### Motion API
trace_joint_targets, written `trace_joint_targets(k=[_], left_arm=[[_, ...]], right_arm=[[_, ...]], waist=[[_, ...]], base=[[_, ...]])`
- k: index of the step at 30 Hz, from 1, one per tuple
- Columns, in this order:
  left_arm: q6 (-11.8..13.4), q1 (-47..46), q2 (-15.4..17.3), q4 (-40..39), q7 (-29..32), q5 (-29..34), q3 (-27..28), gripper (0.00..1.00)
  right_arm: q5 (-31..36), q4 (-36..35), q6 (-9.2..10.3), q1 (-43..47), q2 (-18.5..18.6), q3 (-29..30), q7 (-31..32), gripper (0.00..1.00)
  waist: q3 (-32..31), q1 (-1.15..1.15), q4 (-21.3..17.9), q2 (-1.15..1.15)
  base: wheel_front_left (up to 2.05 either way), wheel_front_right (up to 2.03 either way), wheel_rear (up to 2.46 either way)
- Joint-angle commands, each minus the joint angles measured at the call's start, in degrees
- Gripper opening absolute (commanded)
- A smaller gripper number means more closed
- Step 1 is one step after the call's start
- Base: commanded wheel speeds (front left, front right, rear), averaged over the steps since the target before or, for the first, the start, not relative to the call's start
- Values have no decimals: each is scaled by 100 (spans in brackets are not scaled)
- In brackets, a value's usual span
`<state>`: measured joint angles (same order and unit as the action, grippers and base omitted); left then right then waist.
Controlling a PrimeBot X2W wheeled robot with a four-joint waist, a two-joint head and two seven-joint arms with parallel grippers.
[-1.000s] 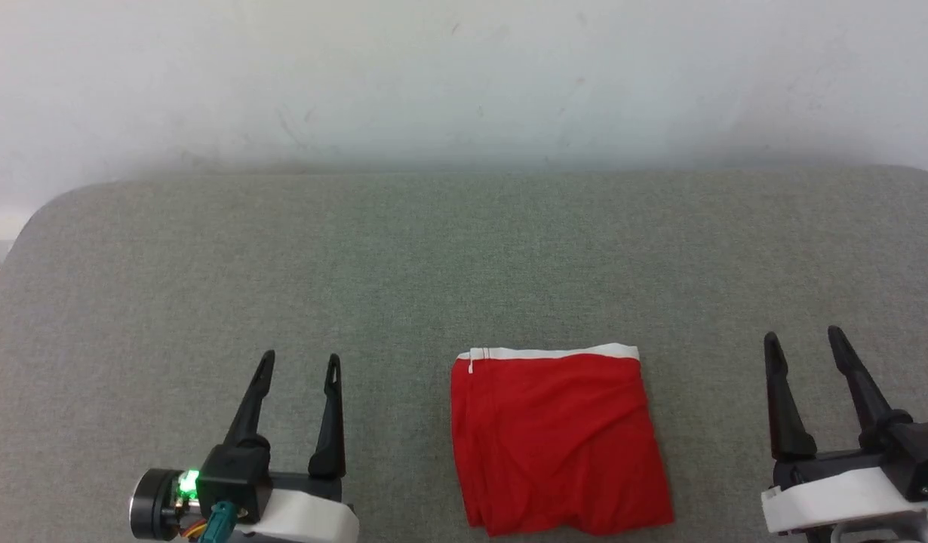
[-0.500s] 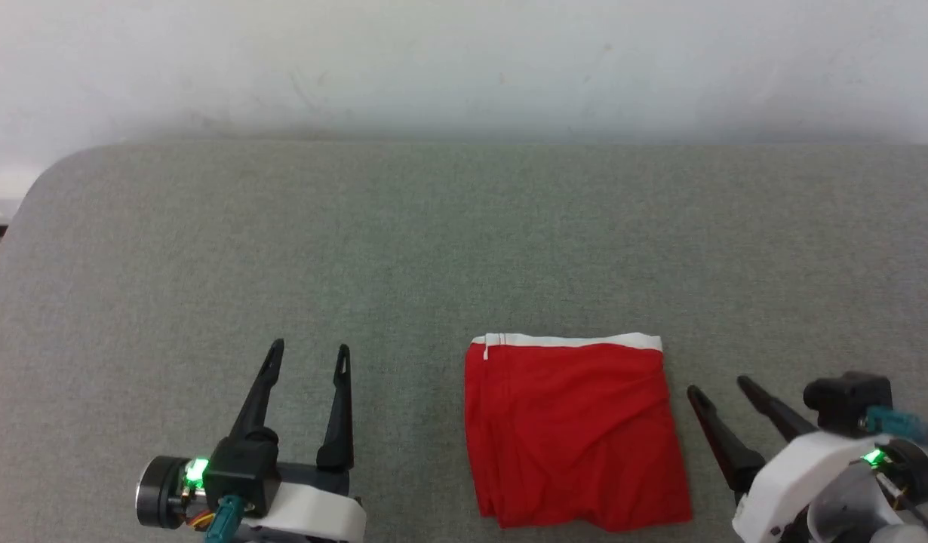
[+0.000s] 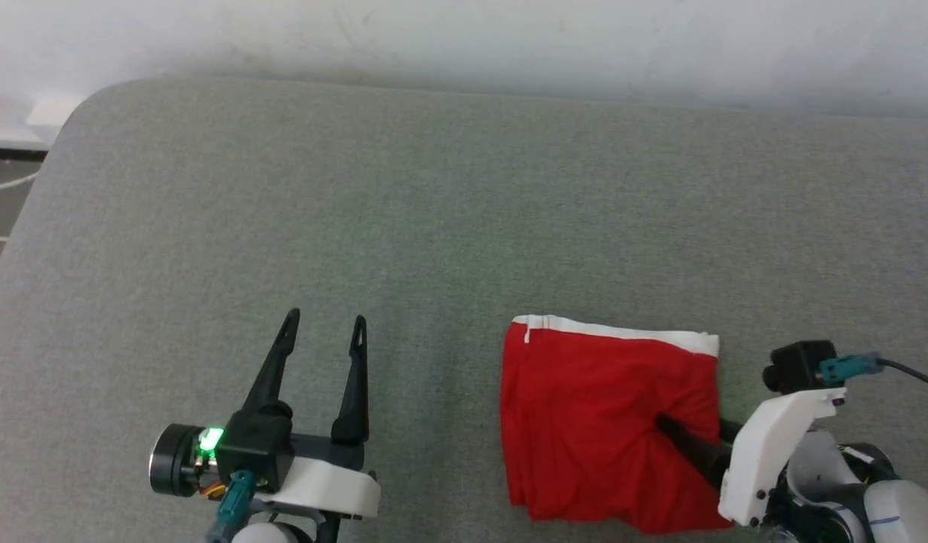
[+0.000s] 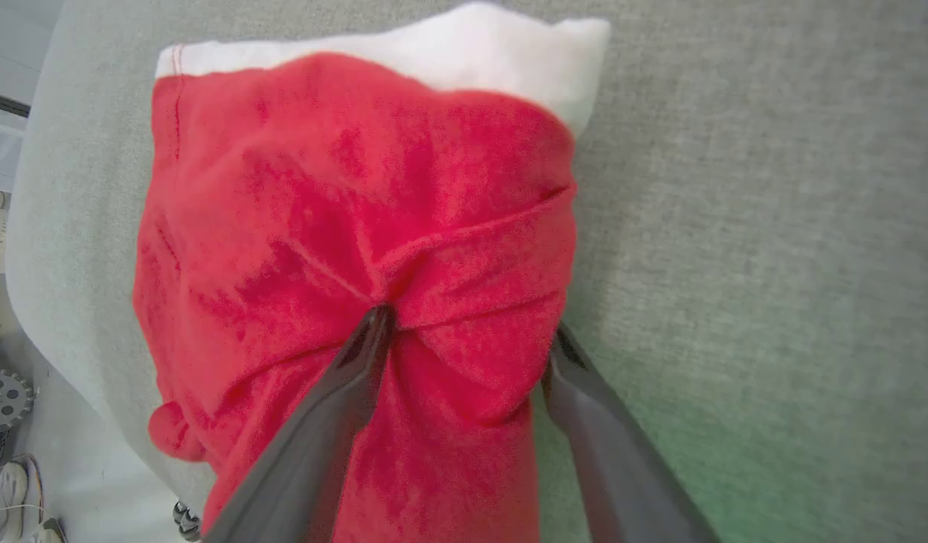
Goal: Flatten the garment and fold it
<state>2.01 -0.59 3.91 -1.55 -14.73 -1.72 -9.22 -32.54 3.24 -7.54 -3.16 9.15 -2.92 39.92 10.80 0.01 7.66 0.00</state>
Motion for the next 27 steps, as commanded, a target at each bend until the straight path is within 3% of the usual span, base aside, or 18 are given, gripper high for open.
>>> trace_joint_targets(k=[1,5,6,7,8,14,19,27], left_arm=[[-2,-127,-19,2,-27,55,-16,100],[5,-155,-27,2,-27,54,-29,100],[8,-159,-29,4,-27,54,-33,100],[11,-161,-31,5,-27,54,-36,100],[17,-162,-32,9,-27,56,-37,100],[12,-107,-38,19,-27,57,-55,100],[-5,-18,-45,0,-27,48,-104,100],[-72,-282,-76,-30,-27,26,-414,100]], right_arm=[[109,153,5,-88,-34,-52,69,100],[238,405,5,-125,-76,-181,92,100],[238,484,5,-130,-99,-234,107,92],[230,554,5,-141,-120,-269,101,39],[228,612,5,-158,-135,-295,74,0],[513,669,5,-377,172,-692,-337,0],[1067,397,5,-788,804,-1375,-556,0],[1450,-115,5,-1670,2039,-2148,-193,0]], waist=[[117,-1,142,0],[154,-1,200,0],[155,-1,212,0],[153,-1,218,0],[149,-1,219,0],[-6,-1,42,0],[-136,-1,-467,0],[159,-1,-1455,0]], base=[[0,0,0],[0,0,0],[0,0,0],[0,0,0],[0,0,0],[0,0,0],[0,0,0],[0,0,0]])
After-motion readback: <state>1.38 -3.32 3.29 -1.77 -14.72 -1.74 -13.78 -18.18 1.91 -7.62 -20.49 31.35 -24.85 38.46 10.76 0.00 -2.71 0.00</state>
